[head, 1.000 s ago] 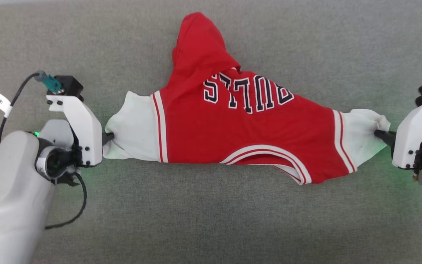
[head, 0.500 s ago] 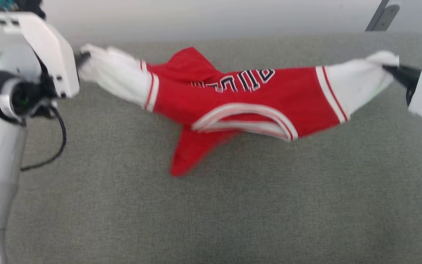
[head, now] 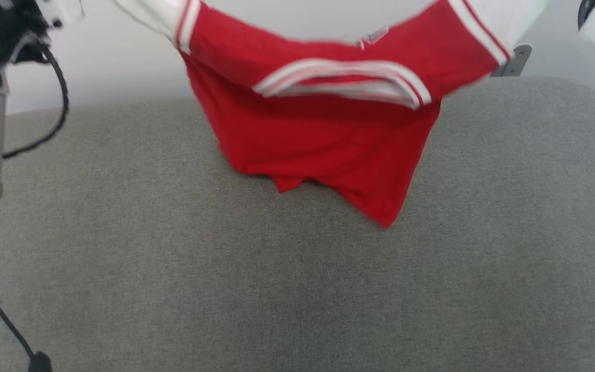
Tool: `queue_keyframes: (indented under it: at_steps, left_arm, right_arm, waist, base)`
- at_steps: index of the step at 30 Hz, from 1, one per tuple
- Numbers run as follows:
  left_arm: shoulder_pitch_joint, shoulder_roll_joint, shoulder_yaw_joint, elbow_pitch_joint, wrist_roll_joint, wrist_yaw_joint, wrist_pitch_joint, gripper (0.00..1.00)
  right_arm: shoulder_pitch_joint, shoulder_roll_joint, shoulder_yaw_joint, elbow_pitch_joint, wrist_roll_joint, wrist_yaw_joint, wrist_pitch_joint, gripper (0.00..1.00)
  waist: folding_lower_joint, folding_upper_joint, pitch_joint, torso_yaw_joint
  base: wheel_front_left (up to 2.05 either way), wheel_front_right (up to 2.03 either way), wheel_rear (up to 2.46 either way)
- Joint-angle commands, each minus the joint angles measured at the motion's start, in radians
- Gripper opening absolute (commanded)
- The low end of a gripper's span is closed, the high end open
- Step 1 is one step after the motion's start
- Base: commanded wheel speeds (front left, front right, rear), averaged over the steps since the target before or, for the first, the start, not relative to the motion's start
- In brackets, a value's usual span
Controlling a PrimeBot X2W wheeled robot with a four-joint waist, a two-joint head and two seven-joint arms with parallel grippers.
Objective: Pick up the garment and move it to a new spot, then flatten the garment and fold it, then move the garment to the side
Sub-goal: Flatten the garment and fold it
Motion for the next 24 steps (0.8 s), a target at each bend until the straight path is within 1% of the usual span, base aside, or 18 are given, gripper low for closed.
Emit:
queue_keyframes:
  at_steps: [1, 6, 10, 14, 18, 21, 24]
  left_arm:
    - [-0.026, 0.0, 0.004, 0.007, 0.009, -0.004, -0.015, 0.0]
    - [-0.093, 0.001, 0.007, 0.054, 0.025, -0.006, -0.057, 0.0]
    - [-0.143, 0.008, 0.003, 0.094, 0.046, 0.01, -0.072, 0.0]
    - [-0.182, 0.011, 0.002, 0.132, 0.048, 0.002, -0.077, 0.0]
    - [-0.2, 0.009, -0.003, 0.148, 0.057, 0.0, -0.098, 0.0]
    - [-0.225, 0.009, -0.004, 0.169, 0.07, -0.006, -0.14, 0.0]
    - [-0.258, -0.001, -0.005, 0.201, 0.078, -0.01, -0.194, 0.0]
  right_arm:
    - [-0.023, 0.01, -0.002, 0.011, -0.007, 0.005, -0.016, 0.0]
    - [-0.106, 0.028, 0.012, 0.073, -0.027, 0.005, -0.061, 0.0]
    - [-0.161, 0.039, 0.021, 0.123, -0.042, 0.005, -0.094, 0.0]
    - [-0.208, 0.048, 0.031, 0.171, -0.045, 0.005, -0.113, 0.0]
    - [-0.235, 0.042, 0.044, 0.203, -0.064, 0.005, -0.142, 0.0]
    - [-0.266, 0.044, 0.056, 0.236, -0.086, 0.005, -0.196, 0.0]
    - [-0.303, 0.049, 0.06, 0.278, -0.117, 0.005, -0.281, 0.0]
  waist:
    - [0.0, 0.0, -0.002, -0.001]
    - [0.0, 0.0, -0.01, -0.006]
    - [0.0, 0.0, -0.009, -0.008]
    - [0.0, 0.0, -0.003, -0.01]
    - [0.0, 0.0, 0.012, -0.008]
    - [0.0, 0.0, 0.044, -0.007]
    - [0.0, 0.0, 0.089, -0.006]
  base:
    - [0.0, 0.0, 0.0]
    - [0.0, 0.0, 0.0]
    - [0.0, 0.0, 0.0]
    - [0.0, 0.0, 0.0]
    - [0.0, 0.0, 0.0]
    - [0.0, 0.0, 0.0]
    - [0.0, 0.0, 0.0]
